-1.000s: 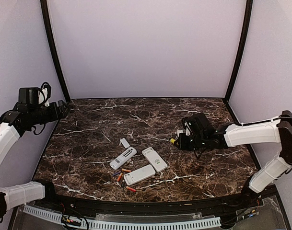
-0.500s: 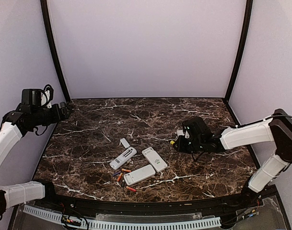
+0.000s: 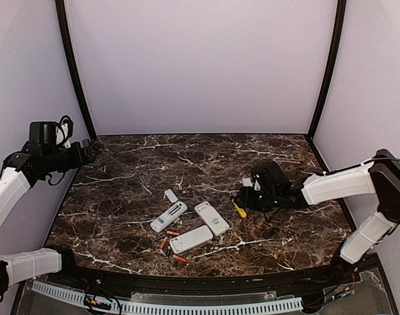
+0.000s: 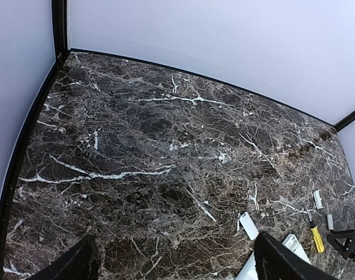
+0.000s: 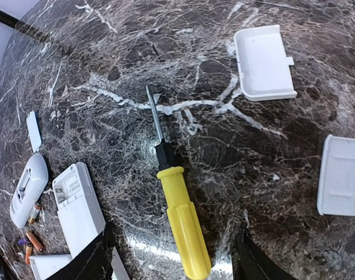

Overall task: Unload the batteries from the remote control
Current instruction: Place the screwdriver at the center of the board, then reset both arms

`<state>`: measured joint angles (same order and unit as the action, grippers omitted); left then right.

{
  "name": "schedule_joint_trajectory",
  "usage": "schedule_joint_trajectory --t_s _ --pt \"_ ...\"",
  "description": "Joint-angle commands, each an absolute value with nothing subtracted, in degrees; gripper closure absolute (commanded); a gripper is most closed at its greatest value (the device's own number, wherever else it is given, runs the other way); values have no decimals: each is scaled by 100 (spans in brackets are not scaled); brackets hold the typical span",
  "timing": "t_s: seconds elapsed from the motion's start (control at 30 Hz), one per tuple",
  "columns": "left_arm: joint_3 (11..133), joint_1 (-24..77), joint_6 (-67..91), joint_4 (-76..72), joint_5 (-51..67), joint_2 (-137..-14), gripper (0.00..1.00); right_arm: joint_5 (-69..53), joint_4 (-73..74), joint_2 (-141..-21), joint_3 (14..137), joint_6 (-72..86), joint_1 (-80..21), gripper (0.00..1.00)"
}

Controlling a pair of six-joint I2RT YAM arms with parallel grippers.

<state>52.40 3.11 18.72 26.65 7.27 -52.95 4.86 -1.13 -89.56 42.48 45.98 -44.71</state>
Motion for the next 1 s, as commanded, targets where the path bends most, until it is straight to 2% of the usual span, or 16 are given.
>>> schedule_joint_trajectory --t_s 0.0,0.1,0.17,0.27,0.4,0.53,0.6,0.73,0.83,0.97 --pt "5192 286 2101 2685 733 -5195 7 730 305 -8486 4267 4407 -4451 29" --pt "5072 285 2658 2427 823 -5209 6 957 623 -8245 4481 4112 -4432 18" --pt "4687 284 3030 1734 978 -5190 5 1014 699 -8174 4580 3882 -4340 11" --pt "3804 281 3302 60 951 -5401 1 759 507 -8162 4594 3562 -3943 7" --pt "3646 199 2850 -779 411 -6301 1 530 120 -8237 4603 3029 -3209 6" --pt "3547 -604 2687 -1604 990 -6997 1 281 -118 -8088 4619 2572 -2343 6" --pt "3459 -907 2466 -1930 1008 -7047 1 195 -163 -7923 4623 2336 -1917 5" --pt "3111 -1039 1758 -2646 175 -7034 1 167 -360 -7536 4459 1980 -1040 5" --pt "2682 -1040 1539 -3575 -210 -7166 1 588 -1019 -7079 3849 1705 -586 5" --pt "2503 -1032 1440 -4138 -107 -7287 1 1187 -2331 -6573 2944 1137 -398 4"
